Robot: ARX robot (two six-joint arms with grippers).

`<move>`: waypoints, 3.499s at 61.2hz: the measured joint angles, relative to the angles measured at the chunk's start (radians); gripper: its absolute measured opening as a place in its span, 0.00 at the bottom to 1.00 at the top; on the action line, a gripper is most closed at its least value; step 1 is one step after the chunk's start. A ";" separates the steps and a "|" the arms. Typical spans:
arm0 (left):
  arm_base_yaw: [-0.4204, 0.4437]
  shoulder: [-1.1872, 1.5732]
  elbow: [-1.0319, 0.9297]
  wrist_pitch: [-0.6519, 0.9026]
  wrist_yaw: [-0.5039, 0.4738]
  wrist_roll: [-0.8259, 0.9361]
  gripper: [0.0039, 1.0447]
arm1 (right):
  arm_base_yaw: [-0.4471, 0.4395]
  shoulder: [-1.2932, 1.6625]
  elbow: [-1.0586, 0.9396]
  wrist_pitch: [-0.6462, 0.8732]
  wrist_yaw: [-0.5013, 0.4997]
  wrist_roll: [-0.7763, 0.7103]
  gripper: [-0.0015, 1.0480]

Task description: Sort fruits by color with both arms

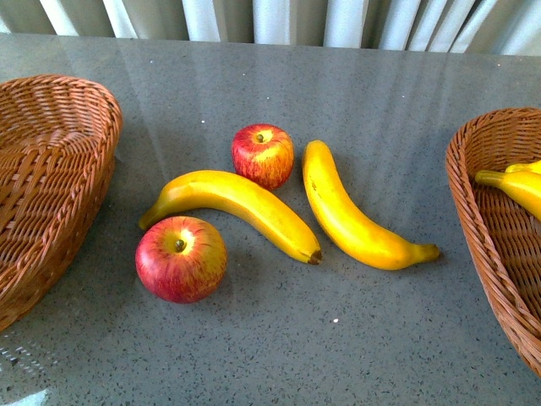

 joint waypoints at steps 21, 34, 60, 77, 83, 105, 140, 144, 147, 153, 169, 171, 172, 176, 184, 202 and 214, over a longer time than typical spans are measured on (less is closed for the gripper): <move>-0.271 0.702 0.221 0.431 -0.137 -0.068 0.91 | 0.000 0.000 0.000 0.000 0.000 0.000 0.91; -0.367 0.898 0.255 0.520 -0.129 -0.027 0.91 | 0.000 0.000 0.000 0.000 0.001 0.000 0.91; -0.417 1.083 0.260 0.650 -0.122 0.037 0.91 | 0.000 0.000 0.000 0.000 0.001 0.000 0.91; -0.436 1.160 0.253 0.713 -0.098 0.074 0.91 | 0.000 0.000 0.000 0.000 0.000 0.000 0.91; -0.439 1.189 0.243 0.739 -0.093 0.084 0.91 | 0.000 0.000 0.000 0.000 0.001 0.000 0.91; -0.455 1.257 0.222 0.812 -0.069 0.126 0.91 | 0.000 0.000 0.000 0.000 0.000 0.000 0.91; -0.446 1.331 0.208 0.865 -0.069 0.140 0.91 | 0.000 0.000 0.000 0.000 0.000 0.000 0.91; -0.446 1.335 0.208 0.867 -0.069 0.140 0.91 | 0.000 0.000 0.000 0.000 0.000 0.000 0.91; -0.446 1.342 0.208 0.873 -0.069 0.140 0.91 | 0.000 0.000 0.000 0.000 0.000 0.000 0.91; -0.450 1.351 0.208 0.878 -0.061 0.133 0.91 | 0.000 0.000 0.000 0.000 0.000 0.000 0.91; -0.465 1.397 0.214 0.886 -0.050 0.121 0.91 | 0.000 0.000 0.000 0.000 0.000 0.000 0.91; -0.466 1.403 0.215 0.887 -0.050 0.119 0.91 | 0.000 0.000 0.000 0.000 0.000 0.000 0.91; -0.467 1.405 0.216 0.887 -0.050 0.117 0.91 | 0.000 0.000 0.000 0.000 0.000 0.000 0.91; -0.469 1.413 0.218 0.888 -0.051 0.113 0.91 | 0.000 0.000 0.000 0.000 0.000 0.000 0.91; -0.475 1.422 0.221 0.891 -0.051 0.108 0.91 | 0.000 0.000 0.000 0.000 0.000 0.000 0.91; -0.489 1.418 0.222 0.893 -0.049 0.103 0.67 | 0.000 0.000 0.000 0.000 0.000 0.000 0.91; -0.497 1.319 0.221 0.845 -0.042 0.084 0.67 | 0.000 0.000 0.000 0.000 0.000 0.000 0.91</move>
